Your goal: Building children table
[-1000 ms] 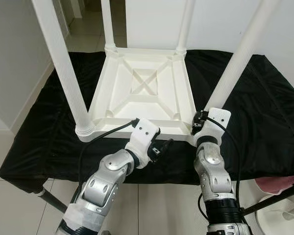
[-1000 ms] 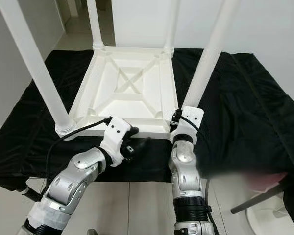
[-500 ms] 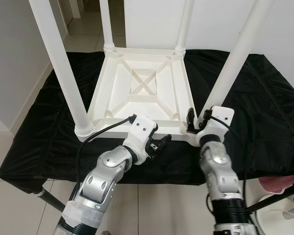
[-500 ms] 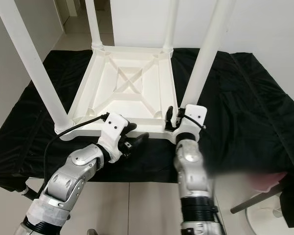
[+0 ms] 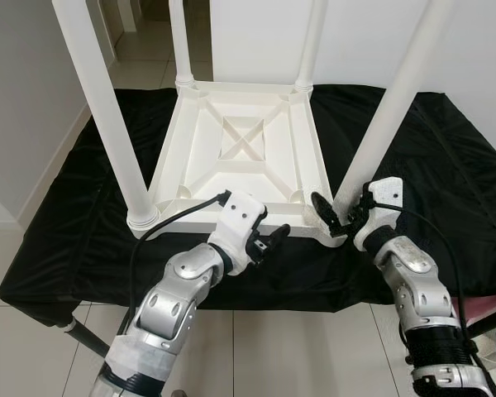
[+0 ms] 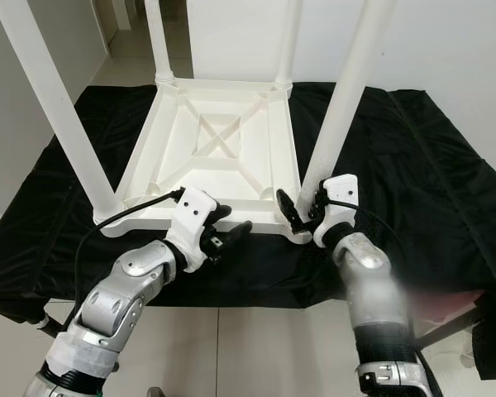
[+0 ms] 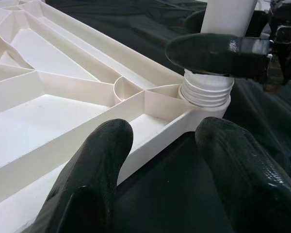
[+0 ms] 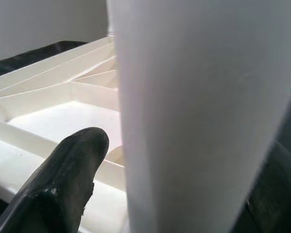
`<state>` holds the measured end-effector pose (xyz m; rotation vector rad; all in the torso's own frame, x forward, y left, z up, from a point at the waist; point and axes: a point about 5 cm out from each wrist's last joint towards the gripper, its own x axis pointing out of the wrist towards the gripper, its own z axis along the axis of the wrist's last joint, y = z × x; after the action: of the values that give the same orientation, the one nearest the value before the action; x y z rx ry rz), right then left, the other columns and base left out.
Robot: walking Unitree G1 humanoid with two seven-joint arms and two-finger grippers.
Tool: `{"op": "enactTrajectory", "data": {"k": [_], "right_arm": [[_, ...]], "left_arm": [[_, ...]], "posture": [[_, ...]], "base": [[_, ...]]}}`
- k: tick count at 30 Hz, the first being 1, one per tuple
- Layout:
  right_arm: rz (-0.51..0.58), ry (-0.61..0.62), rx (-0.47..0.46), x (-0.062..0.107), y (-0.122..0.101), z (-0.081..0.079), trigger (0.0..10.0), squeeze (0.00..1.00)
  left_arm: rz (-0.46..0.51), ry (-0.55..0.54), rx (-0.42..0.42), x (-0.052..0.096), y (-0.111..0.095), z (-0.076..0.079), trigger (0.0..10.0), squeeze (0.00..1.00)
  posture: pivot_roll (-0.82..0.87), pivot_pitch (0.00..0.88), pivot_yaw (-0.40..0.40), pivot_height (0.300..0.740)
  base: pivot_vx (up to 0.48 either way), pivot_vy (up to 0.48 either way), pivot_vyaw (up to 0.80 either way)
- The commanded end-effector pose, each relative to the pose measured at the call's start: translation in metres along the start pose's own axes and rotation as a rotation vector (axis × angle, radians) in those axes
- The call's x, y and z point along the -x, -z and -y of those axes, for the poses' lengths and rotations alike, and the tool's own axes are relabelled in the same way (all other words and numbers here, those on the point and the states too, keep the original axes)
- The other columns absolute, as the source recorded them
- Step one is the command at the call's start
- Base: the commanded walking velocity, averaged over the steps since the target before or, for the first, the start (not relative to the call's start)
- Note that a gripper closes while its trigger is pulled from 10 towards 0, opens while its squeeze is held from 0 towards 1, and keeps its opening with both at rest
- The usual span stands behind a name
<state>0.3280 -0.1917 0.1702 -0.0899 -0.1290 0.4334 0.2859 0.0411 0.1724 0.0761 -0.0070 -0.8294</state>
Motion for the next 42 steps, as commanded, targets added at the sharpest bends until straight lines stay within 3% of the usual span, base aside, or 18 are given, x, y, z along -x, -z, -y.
{"op": "enactTrajectory", "data": {"k": [1,8,9,10,11,25,26,31,34,38,42], "right_arm": [[-0.026,-0.096,0.029,0.0,0.003,0.006,10.0,0.0],[-0.064,-0.179,0.06,-0.001,0.008,0.016,9.5,0.0],[-0.07,-0.216,0.06,-0.002,0.008,0.016,2.1,0.0],[-0.07,-0.216,0.06,-0.002,0.008,0.016,2.1,0.0],[-0.083,-0.235,0.077,-0.003,0.01,0.017,0.0,0.0],[-0.107,-0.279,0.064,-0.002,0.019,0.02,0.0,0.0],[-0.109,-0.272,0.066,-0.001,0.02,0.02,10.0,0.0],[-0.13,-0.204,0.07,0.001,0.024,0.018,10.0,0.0],[-0.147,-0.136,0.099,0.0,0.026,0.016,10.0,0.0],[-0.116,-0.099,0.066,0.001,0.027,0.004,10.0,0.0],[-0.094,0.014,0.041,0.002,0.026,-0.003,10.0,0.0]], "left_arm": [[0.001,0.007,-0.01,-0.002,-0.001,0.001,10.0,0.0],[0.003,0.05,-0.007,-0.001,-0.002,0.007,10.0,0.0],[0.002,0.077,-0.009,0.0,-0.002,0.011,10.0,0.0],[0.002,0.077,-0.009,0.0,-0.002,0.011,10.0,0.0],[0.001,0.098,-0.012,0.0,-0.002,0.014,10.0,0.0],[-0.02,0.192,-0.029,0.001,0.001,0.03,10.0,0.0],[-0.022,0.199,-0.032,0.001,0.001,0.031,10.0,0.0],[-0.035,0.269,-0.036,0.006,0.004,0.036,10.0,0.0],[-0.046,0.266,-0.047,0.007,0.005,0.035,10.0,0.0],[-0.058,0.256,-0.071,0.008,0.007,0.034,10.0,0.0],[-0.066,0.234,-0.068,0.009,0.008,0.032,10.0,0.0]], "posture": [[-0.04,0.047,-0.004,0.74],[-0.04,0.047,-0.005,0.74],[-0.04,0.046,-0.004,0.74],[-0.04,0.046,-0.004,0.74],[-0.04,0.044,-0.005,0.74],[-0.05,0.034,0.0,0.74],[-0.05,0.027,-0.003,0.74],[-0.05,0.029,-0.008,0.74],[-0.05,0.031,-0.014,0.74],[-0.04,0.034,-0.018,0.74],[-0.04,0.036,-0.021,0.74]], "base": [[0.0,0.0,0.0],[0.0,0.0,0.0],[0.0,0.0,0.0],[0.0,0.0,0.0],[0.0,0.0,0.0],[0.0,0.0,0.0],[0.0,0.0,0.0],[0.0,0.0,0.0],[0.0,0.0,0.0],[0.0,0.0,0.0],[0.0,0.0,0.0]]}}
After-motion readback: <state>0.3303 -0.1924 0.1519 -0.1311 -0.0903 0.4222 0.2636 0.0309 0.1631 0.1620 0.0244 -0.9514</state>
